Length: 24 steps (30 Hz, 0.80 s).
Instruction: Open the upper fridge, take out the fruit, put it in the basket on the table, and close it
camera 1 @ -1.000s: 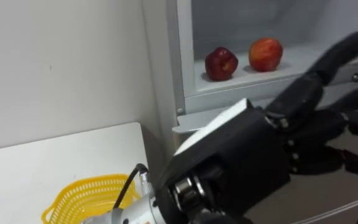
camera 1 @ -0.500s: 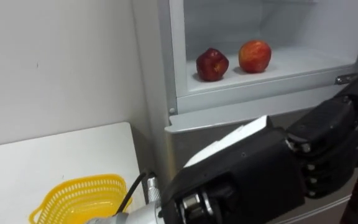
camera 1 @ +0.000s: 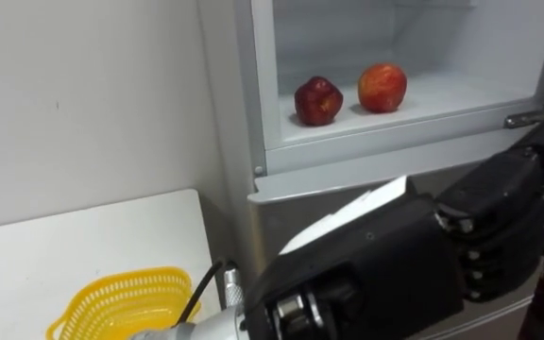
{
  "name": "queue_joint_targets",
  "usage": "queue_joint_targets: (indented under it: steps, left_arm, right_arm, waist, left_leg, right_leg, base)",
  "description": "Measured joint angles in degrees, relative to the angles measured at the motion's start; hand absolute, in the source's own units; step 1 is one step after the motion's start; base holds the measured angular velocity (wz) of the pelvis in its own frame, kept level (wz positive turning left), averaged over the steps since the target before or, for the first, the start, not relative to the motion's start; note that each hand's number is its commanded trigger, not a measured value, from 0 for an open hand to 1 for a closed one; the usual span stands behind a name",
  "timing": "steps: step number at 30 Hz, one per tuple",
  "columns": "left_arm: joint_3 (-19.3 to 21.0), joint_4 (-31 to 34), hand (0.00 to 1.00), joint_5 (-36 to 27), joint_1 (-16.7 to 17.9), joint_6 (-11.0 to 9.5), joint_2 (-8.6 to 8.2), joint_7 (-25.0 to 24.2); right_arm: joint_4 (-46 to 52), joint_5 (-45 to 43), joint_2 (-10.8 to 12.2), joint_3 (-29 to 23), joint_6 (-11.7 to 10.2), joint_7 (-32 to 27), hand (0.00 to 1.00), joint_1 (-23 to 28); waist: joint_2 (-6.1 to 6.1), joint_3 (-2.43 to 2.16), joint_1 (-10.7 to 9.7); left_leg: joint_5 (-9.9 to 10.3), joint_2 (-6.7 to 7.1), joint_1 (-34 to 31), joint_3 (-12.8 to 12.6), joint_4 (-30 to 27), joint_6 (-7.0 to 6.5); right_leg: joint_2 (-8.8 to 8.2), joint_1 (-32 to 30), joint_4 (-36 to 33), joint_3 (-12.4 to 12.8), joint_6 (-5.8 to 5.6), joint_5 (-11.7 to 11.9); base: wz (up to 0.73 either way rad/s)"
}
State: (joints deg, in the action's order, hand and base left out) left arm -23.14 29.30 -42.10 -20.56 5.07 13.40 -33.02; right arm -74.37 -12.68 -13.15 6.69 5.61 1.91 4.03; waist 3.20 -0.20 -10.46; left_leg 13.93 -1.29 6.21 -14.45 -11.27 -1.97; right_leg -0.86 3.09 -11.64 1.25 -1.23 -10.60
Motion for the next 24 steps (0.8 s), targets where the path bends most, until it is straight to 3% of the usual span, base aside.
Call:
queue_joint_targets:
  steps: [2,5,8,10,11,14,19,24]
  left_arm:
    - [1.34,0.3,0.0,0.18,0.0,-0.1,0.02,0.56]
    - [6.71,2.69,0.0,4.27,0.37,-0.45,0.71,2.74]
    - [13.04,6.71,0.0,7.88,2.27,-2.1,1.14,6.62]
    - [20.49,8.37,0.0,10.48,5.2,-4.29,1.4,9.5]
    - [22.34,8.74,0.0,11.0,6.3,-4.99,1.39,10.73]
    - [29.88,10.39,0.0,15.27,10.29,-7.21,0.64,16.4]
    - [42.04,11.33,0.0,22.04,15.65,-12.44,0.39,30.06]
    - [49.56,10.99,0.0,24.89,18.25,-14.49,0.36,42.06]
  right_arm:
    - [0.04,0.93,-0.11,-0.15,-0.65,-0.05,0.0,0.1]
    - [0.1,0.83,-0.05,-1.35,-1.42,-0.82,0.0,1.08]
    - [0.21,-0.87,0.05,-2.09,-1.29,-1.57,0.0,2.39]
    - [0.27,-1.31,0.52,-4.44,-2.25,-1.8,0.0,4.13]
    - [0.26,-1.31,0.67,-4.81,-2.44,-1.88,0.0,4.41]
    - [0.01,-1.36,1.74,-6.58,-3.33,-2.53,0.0,5.19]
    - [-0.89,-3.6,2.35,-10.92,-5.36,-4.39,0.0,5.58]
    - [0.35,-3.69,2.48,-13.18,-5.62,-4.78,0.0,6.32]
  waist:
    - [0.09,-0.01,0.1]
    - [0.5,-0.23,1.52]
    - [0.73,-0.3,4.02]
    - [0.36,-0.3,6.82]
    - [0.21,-0.22,7.41]
    - [-0.99,0.2,10.48]
    - [-1.78,-0.35,12.74]
    - [-1.7,-0.37,13.49]
  left_leg:
    - [-0.02,0.0,0.12,0.01,0.07,0.03]
    - [-0.22,-0.03,0.54,-0.23,0.77,0.27]
    - [-0.38,-0.07,0.66,-0.35,1.02,0.53]
    - [-0.64,0.03,1.61,-0.23,1.78,0.89]
    - [-0.67,0.03,1.82,-0.07,1.78,0.94]
    - [-0.82,-0.06,2.06,0.82,1.77,1.21]
    - [-0.83,0.1,1.6,2.81,1.62,1.25]
    - [-0.83,0.24,1.85,3.78,1.62,1.25]
  right_leg:
    - [0.01,0.01,0.0,0.01,0.0,0.0]
    - [0.12,-0.05,-0.25,0.14,0.11,0.06]
    - [0.27,-0.15,-0.31,0.07,0.31,0.07]
    - [0.42,0.31,-0.53,-0.18,0.7,-0.19]
    - [0.47,0.56,-0.41,-0.26,0.78,-0.24]
    - [0.49,1.08,0.02,-1.58,1.12,-0.48]
    - [0.29,1.92,0.54,-3.43,1.15,-0.52]
    - [0.07,2.68,0.97,-4.74,1.12,-0.54]
  base:
    - [0.0]
    - [-0.08]
    - [-0.05]
    - [-0.02]
    - [0.08]
    - [0.12]
    - [0.19]
    - [0.09]
